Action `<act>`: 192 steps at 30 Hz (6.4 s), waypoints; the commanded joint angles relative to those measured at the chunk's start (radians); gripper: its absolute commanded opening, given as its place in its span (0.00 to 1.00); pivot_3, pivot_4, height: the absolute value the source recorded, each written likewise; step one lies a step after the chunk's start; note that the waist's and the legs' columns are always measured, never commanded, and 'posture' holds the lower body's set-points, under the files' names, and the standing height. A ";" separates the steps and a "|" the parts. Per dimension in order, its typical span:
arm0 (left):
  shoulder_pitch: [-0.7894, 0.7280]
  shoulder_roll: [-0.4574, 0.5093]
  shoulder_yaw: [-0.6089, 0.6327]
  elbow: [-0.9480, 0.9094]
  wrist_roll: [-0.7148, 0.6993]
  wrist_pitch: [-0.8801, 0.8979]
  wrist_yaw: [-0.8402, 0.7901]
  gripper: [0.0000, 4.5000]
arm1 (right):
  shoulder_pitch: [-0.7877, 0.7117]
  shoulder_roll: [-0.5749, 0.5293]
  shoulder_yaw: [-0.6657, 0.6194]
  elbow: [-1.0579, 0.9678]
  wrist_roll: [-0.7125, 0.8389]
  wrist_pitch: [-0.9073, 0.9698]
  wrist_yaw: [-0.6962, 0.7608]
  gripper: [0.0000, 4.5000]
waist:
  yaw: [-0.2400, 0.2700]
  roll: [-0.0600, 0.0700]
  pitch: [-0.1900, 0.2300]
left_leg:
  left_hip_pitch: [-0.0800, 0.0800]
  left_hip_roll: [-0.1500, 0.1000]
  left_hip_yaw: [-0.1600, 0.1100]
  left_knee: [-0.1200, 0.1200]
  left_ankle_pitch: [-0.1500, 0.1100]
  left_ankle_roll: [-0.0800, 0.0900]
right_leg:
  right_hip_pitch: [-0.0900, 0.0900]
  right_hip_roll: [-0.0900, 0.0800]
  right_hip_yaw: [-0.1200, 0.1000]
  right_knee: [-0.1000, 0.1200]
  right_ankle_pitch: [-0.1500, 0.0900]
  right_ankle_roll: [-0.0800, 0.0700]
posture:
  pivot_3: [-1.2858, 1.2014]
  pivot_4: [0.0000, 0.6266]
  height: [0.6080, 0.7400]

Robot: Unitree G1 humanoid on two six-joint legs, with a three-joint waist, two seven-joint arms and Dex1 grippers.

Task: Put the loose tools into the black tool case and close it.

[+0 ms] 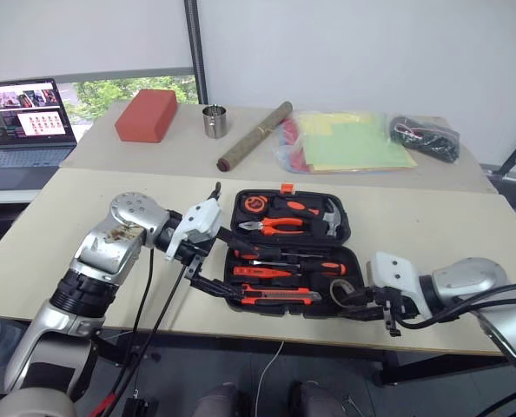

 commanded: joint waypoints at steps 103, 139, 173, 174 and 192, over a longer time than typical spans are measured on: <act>-0.246 -0.283 0.358 0.561 0.059 0.258 0.648 0.04 | -0.508 0.507 -0.273 0.487 0.011 0.219 -0.667 0.00 | -0.030 -0.002 0.000 | 0.001 -0.009 0.008 -0.007 0.002 -0.017 | -0.009 -0.002 0.002 0.014 0.000 0.001 | 0.52 0.24 0.97; 0.475 0.204 0.499 0.035 -0.136 0.233 0.587 0.81 | 0.656 0.289 -0.538 -0.211 0.092 -0.317 -0.402 0.74 | -0.022 -0.001 0.000 | 0.020 0.008 0.007 -0.021 0.002 -0.019 | 0.006 0.007 0.007 0.003 -0.008 0.003 | 0.52 0.24 0.97; -0.393 -0.345 -0.059 1.162 0.505 -0.710 0.077 0.01 | 0.140 0.203 -0.104 0.083 -0.227 -0.115 -0.441 0.00 | 0.003 -0.011 -0.004 | -0.002 0.000 0.008 -0.004 0.003 -0.003 | -0.004 -0.001 -0.001 0.000 0.002 0.001 | 0.52 0.24 0.97; -0.396 -0.349 -0.034 1.152 0.481 -0.676 0.070 0.01 | 0.148 0.204 -0.116 0.082 -0.221 -0.115 -0.440 0.00 | 0.004 -0.011 -0.004 | -0.002 0.000 0.008 -0.004 0.003 -0.003 | -0.004 -0.001 -0.001 0.000 0.002 0.001 | 0.52 0.24 0.97; -0.252 -0.412 -0.059 0.663 0.393 -0.378 0.129 0.01 | 0.219 0.298 -0.314 -0.221 0.178 0.202 -0.494 0.00 | 0.004 -0.011 -0.004 | -0.008 0.001 -0.003 0.008 0.002 -0.003 | -0.002 0.000 -0.004 0.002 0.003 0.001 | 0.52 0.24 0.97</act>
